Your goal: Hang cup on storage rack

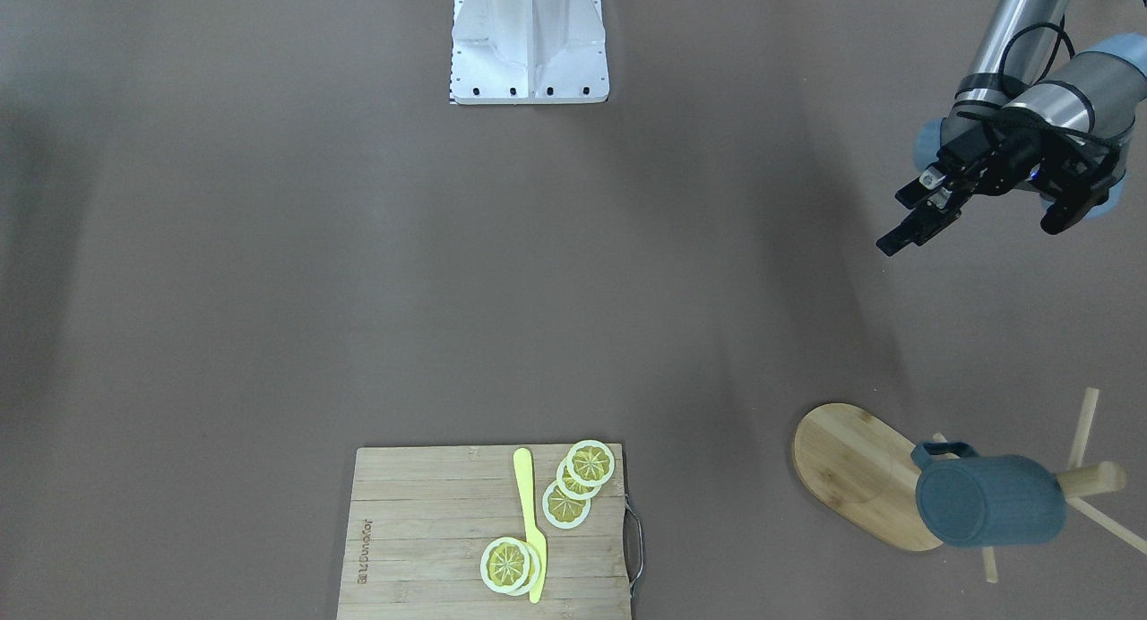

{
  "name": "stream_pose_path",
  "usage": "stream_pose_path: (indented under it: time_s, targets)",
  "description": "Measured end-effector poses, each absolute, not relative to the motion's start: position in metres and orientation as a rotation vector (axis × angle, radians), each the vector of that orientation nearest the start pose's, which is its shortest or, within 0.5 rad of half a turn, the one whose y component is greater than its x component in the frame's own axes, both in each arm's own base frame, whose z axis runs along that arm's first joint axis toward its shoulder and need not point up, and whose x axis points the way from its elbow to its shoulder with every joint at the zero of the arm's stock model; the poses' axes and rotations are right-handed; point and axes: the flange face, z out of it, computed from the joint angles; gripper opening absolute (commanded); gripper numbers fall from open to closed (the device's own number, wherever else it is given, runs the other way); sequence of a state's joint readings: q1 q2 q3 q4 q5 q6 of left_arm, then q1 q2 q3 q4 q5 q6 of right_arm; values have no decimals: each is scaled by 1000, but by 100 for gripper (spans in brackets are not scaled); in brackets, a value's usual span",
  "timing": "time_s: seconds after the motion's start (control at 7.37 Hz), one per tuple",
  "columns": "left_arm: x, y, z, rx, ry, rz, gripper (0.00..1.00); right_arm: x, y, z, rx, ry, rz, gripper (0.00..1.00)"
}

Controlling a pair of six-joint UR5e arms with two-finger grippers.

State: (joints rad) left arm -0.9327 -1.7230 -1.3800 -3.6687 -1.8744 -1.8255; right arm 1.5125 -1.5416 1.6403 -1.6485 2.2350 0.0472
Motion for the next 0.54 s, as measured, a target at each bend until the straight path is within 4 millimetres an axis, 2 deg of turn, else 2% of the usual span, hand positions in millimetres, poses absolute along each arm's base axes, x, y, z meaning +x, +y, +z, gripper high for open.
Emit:
stream_pose_path:
  time_s: [0.54]
  targets:
    - [206, -445, 489, 912, 1730, -93, 100, 43, -505, 629, -21, -664, -16, 100]
